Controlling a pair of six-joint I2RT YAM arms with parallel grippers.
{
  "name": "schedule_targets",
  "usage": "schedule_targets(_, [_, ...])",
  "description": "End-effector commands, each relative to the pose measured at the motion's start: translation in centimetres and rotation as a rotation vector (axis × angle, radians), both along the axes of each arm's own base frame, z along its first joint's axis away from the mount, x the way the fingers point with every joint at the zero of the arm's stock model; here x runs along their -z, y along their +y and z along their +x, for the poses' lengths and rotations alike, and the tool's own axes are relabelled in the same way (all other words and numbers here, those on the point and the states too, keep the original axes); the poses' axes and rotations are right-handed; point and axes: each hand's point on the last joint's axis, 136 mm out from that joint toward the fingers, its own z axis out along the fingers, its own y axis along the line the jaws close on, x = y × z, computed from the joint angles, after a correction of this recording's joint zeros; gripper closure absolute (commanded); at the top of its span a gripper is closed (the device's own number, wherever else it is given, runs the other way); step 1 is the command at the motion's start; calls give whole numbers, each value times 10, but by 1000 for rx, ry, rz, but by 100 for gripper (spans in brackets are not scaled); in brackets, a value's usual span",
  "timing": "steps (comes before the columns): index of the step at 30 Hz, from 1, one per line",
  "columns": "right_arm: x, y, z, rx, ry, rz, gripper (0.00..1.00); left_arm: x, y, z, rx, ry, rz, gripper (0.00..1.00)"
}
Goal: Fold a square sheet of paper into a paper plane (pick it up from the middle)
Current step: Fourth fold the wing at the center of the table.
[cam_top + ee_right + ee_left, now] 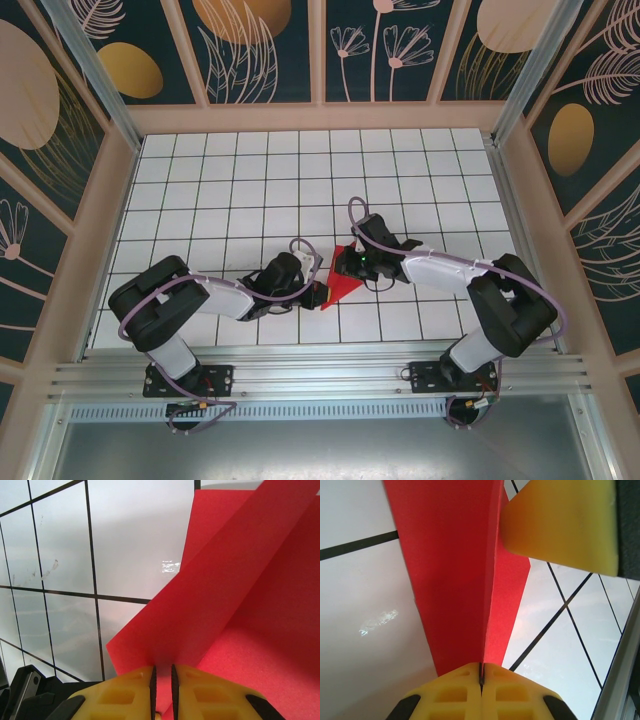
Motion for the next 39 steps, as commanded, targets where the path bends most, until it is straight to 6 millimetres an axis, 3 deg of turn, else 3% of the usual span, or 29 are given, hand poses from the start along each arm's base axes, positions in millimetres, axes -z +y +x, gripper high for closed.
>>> schedule_targets(1, [-10, 6, 6, 2, -18, 9, 81, -2, -3, 5, -1, 1, -12, 100])
schedule_targets(6, [-18, 4, 9, 16, -49, 24, 81, 0, -6, 2, -9, 32, -50, 100])
schedule_targets(8, [-18, 4, 8, 12, -51, 24, 80, 10, -4, -1, -11, 56, -37, 100])
schedule_targets(24, [4, 7, 12, 14, -12, -9, 81, 12, -7, -5, -15, 99, -72, 100])
schedule_targets(33, [-21, 15, 9, -23, -52, 66, 82, 13, -10, -6, -11, 125, -84, 100])
schedule_targets(39, [-8, 15, 10, -20, -28, 45, 82, 12, -15, -6, 6, 142, -95, 100])
